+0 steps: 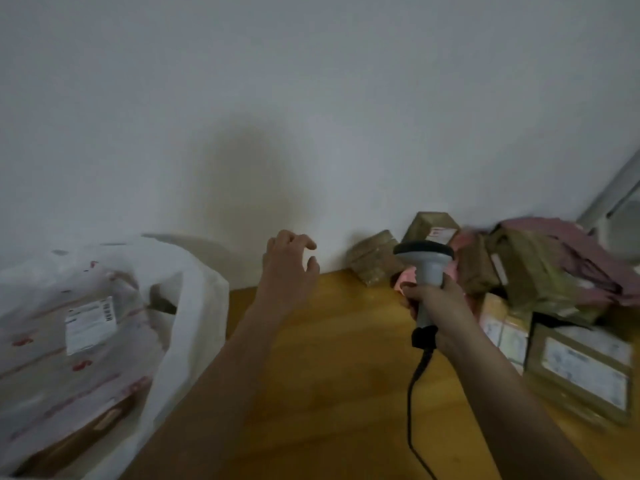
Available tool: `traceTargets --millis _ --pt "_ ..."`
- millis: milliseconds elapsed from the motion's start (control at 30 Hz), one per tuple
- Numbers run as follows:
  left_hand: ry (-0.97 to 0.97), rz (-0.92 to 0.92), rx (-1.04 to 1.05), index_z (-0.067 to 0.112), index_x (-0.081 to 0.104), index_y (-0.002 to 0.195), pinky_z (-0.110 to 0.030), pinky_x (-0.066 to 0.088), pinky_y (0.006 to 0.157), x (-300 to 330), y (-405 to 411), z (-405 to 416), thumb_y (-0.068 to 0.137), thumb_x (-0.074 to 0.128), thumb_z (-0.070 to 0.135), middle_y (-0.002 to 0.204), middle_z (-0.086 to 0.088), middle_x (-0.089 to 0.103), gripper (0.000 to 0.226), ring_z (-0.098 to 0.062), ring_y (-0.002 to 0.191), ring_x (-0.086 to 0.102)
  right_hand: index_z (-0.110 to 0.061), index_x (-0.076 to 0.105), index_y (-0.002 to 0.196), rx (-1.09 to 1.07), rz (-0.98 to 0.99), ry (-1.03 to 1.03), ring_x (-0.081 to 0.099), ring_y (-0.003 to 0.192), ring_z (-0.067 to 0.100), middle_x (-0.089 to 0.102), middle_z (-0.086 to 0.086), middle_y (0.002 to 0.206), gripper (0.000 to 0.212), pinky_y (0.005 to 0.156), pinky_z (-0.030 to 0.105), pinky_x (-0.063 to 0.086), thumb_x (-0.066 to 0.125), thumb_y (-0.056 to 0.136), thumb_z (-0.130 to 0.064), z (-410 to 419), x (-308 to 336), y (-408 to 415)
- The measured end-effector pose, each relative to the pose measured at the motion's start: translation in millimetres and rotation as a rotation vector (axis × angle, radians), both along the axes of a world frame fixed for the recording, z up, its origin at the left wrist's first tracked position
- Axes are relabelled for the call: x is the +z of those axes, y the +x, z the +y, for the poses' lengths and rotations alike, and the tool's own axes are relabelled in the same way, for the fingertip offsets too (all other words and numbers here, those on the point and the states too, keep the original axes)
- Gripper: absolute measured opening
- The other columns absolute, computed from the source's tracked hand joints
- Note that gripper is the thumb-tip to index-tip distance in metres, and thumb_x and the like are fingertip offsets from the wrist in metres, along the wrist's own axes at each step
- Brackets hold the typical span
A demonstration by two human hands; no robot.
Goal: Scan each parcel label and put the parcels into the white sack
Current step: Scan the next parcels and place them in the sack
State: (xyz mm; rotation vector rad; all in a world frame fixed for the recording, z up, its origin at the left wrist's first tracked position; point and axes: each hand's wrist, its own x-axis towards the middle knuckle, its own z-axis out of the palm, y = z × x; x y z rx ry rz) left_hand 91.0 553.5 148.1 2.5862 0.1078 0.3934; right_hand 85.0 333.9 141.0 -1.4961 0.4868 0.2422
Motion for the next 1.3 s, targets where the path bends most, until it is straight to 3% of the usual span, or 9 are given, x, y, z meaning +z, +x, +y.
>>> traceTargets --millis 333,533,667,767,833,933,1000,1200,1300 --pt "-0.06 0.514 -0.285 0.011 0.054 0.131 -0.024 0.038 0.095 -71 23 -144 0.096 0.058 0.016 0.133 -0.006 0.047 0.036 -0.021 0.121 0.05 -0.011 0.051 0.112 -0.264 -0.048 -0.074 0.057 0.062 0.018 0.059 0.013 0.082 0.03 0.053 0.03 0.046 0.06 0.088 0.004 -145 8 -3" --pt "-0.162 0.518 -0.278 0.012 0.059 0.124 -0.028 0.044 0.089 -104 57 -224 0.092 0.062 0.017 0.122 -0.005 0.057 0.032 -0.022 0.112 0.057 -0.003 0.054 0.119 -0.233 -0.043 -0.025 0.058 0.067 0.021 0.063 0.015 0.089 0.036 0.062 0.036 0.05 0.06 0.085 0.006 -231 -11 40" --pt "-0.539 0.633 0.005 0.016 0.055 0.124 -0.029 0.049 0.082 -108 88 -306 0.094 0.062 0.027 0.112 0.002 0.056 0.033 -0.016 0.099 0.058 -0.007 0.057 0.105 -0.164 -0.009 -0.016 0.059 0.06 0.018 0.062 0.01 0.078 0.021 0.055 0.031 0.052 0.062 0.087 0.002 -294 -24 79" --pt "-1.039 0.791 0.151 0.012 0.05 0.133 -0.036 0.052 0.088 -118 106 -359 0.087 0.071 0.039 0.121 -0.005 0.057 0.057 -0.024 0.106 0.059 -0.005 0.057 0.099 -0.07 0.017 -0.011 0.055 0.053 0.016 0.057 0.01 0.072 0.017 0.051 0.03 0.047 0.061 0.085 0.004 -337 -29 102" --pt "-1.135 0.856 0.185 0.016 0.043 0.139 -0.038 0.049 0.095 -129 114 -382 0.081 0.075 0.046 0.131 -0.003 0.052 0.073 -0.026 0.114 0.054 -0.005 0.057 0.101 -0.051 0.048 -0.03 0.055 0.057 0.018 0.057 0.011 0.073 0.018 0.051 0.03 0.049 0.061 0.086 0.003 -360 -32 116" --pt "-1.175 0.85 0.266 0.017 0.041 0.139 -0.039 0.046 0.102 -143 119 -404 0.075 0.079 0.047 0.124 -0.001 0.057 0.08 -0.019 0.11 0.055 -0.008 0.056 0.095 -0.038 0.065 -0.046 0.056 0.057 0.017 0.058 0.009 0.069 0.015 0.044 0.024 0.049 0.061 0.087 0.004 -381 -35 134" --pt "-1.189 0.818 0.3 0.018 0.05 0.126 -0.037 0.044 0.103 -148 123 -411 0.079 0.078 0.039 0.111 0.003 0.061 0.058 -0.013 0.098 0.056 -0.007 0.057 0.095 -0.003 0.062 -0.056 0.057 0.058 0.018 0.059 0.008 0.067 0.014 0.048 0.026 0.049 0.062 0.086 0.004 -390 -40 140" --pt "-1.305 0.735 0.298 0.005 0.067 0.108 -0.017 0.053 0.059 -147 127 -422 0.086 0.073 0.016 0.087 0.0 0.075 0.025 -0.008 0.072 0.071 -0.015 0.054 0.089 0.026 0.107 -0.061 0.058 0.06 0.018 0.059 0.008 0.071 0.019 0.054 0.03 0.05 0.065 0.087 0.0 -399 -54 154" --pt "-1.29 0.708 0.331 0.003 0.066 0.115 -0.019 0.055 0.065 -142 122 -417 0.08 0.079 0.018 0.102 -0.006 0.074 0.04 -0.014 0.087 0.071 -0.019 0.051 0.084 0.033 0.098 -0.065 0.06 0.066 0.02 0.06 0.01 0.076 0.023 0.058 0.033 0.053 0.067 0.086 -0.002 -399 -54 157"
